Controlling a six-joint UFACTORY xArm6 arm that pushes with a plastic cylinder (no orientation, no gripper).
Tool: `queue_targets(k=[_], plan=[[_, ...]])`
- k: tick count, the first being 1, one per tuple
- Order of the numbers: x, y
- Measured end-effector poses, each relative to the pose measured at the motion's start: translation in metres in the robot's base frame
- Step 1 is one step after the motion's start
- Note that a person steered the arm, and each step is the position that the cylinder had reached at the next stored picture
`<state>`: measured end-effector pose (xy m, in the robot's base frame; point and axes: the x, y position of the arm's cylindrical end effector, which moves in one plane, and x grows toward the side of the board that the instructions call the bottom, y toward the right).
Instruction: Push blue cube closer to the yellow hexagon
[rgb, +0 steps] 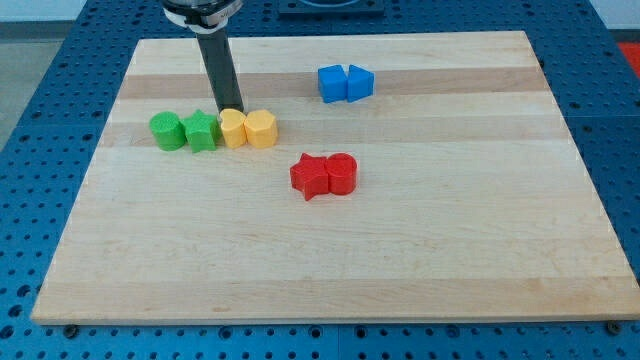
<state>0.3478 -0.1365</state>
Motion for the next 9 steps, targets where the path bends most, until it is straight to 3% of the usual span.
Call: queue_targets(k=[2,5,7,9], plan=[[-0.018,0.002],[-0.073,0.054],[-0.079,0.121],[-0.067,0.147]])
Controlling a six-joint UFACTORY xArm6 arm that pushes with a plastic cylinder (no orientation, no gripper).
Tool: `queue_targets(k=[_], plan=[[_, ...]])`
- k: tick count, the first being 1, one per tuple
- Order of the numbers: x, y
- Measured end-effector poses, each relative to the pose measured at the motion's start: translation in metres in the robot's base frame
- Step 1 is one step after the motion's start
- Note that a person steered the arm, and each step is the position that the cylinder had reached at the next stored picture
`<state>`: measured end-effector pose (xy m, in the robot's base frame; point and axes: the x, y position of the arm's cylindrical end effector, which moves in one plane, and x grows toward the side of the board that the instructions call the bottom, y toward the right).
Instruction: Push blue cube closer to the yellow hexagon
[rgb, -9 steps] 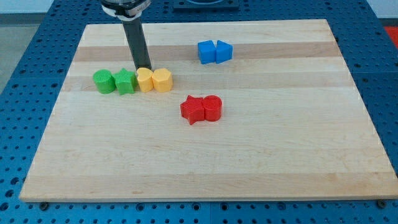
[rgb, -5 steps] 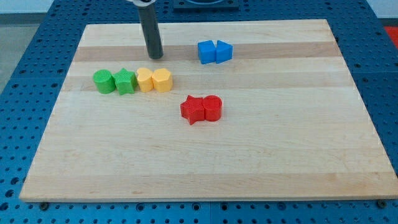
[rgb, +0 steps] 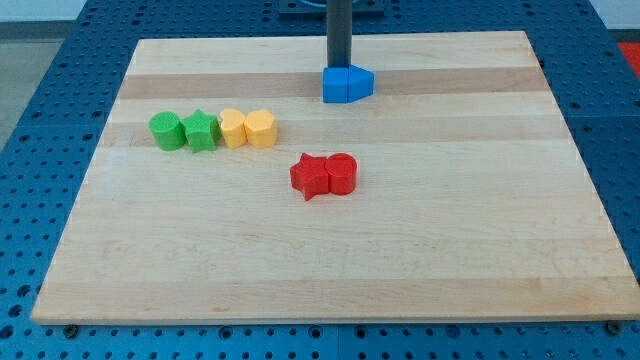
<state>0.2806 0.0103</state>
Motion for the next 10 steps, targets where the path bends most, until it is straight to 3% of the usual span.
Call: queue_targets(k=[4,8,10], plan=[[0.065,0.003],[0.101,0.027],[0.094,0.024]])
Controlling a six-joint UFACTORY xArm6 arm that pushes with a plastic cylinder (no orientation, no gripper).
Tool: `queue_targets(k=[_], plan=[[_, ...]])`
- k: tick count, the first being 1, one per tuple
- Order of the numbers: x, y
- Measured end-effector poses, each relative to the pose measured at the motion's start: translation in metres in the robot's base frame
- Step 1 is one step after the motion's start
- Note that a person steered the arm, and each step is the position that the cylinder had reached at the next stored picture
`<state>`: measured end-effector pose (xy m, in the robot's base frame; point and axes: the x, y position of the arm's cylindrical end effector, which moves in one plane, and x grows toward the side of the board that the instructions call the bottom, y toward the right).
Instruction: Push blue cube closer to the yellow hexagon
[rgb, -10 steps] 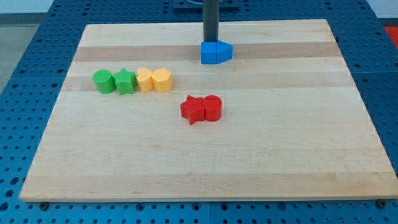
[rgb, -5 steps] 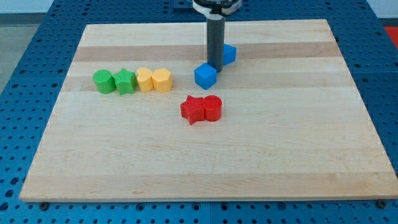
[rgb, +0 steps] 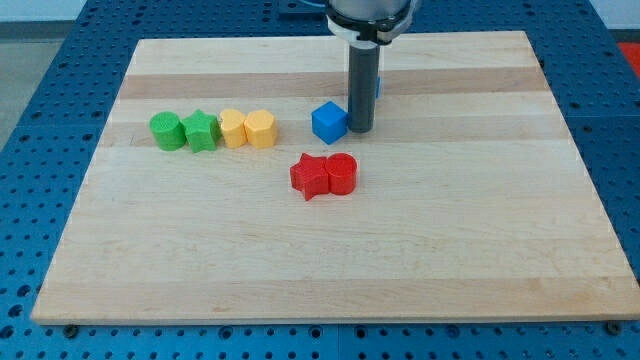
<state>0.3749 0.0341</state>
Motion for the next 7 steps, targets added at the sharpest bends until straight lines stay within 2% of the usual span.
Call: queue_targets(k=[1,4,7], plan=[[-0.014,0.0],[0.009,-0.011],[0.009,-0.029]])
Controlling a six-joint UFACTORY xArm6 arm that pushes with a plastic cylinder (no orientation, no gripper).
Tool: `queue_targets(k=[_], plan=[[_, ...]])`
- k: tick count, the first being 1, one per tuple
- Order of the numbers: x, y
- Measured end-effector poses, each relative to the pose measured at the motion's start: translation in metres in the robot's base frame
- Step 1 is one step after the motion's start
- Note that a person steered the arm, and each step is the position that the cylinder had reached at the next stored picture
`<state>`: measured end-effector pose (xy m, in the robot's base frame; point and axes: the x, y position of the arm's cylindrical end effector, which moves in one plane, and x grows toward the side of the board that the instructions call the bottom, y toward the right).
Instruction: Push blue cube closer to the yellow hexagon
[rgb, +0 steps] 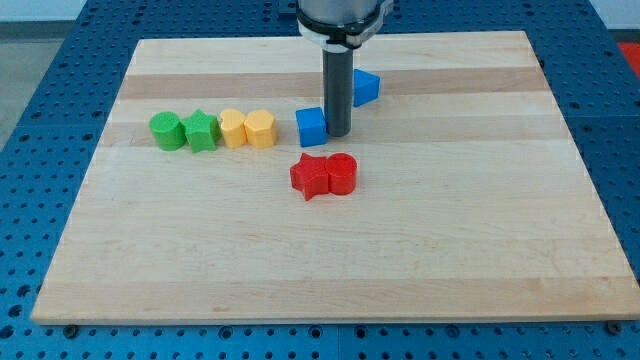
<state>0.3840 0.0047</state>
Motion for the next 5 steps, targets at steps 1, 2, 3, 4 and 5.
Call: queue_targets(k=[1,2,3,4,5], plan=[[0.001,-0.009],[0.004,-0.021],[0.004,-0.023],[0.004,-0.027],[0.004,-0.031]])
